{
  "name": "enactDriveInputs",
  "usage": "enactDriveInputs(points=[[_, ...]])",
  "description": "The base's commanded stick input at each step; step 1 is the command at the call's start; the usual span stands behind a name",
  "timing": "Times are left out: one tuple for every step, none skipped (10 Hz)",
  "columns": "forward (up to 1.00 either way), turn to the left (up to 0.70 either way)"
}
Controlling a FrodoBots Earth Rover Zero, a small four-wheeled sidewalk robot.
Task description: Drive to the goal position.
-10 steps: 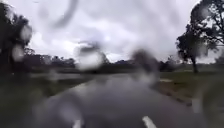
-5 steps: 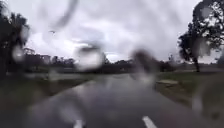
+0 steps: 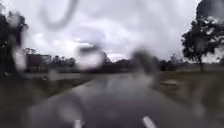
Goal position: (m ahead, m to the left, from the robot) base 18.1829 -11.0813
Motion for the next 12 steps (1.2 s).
enactDriveInputs(points=[[0.85,0.0],[0.85,0.0],[0.85,0.0],[0.85,0.0],[0.85,0.0],[0.85,0.0],[0.85,0.0],[0.85,0.0],[0.85,0.0],[0.85,0.0],[0.85,0.0],[0.85,0.0]])
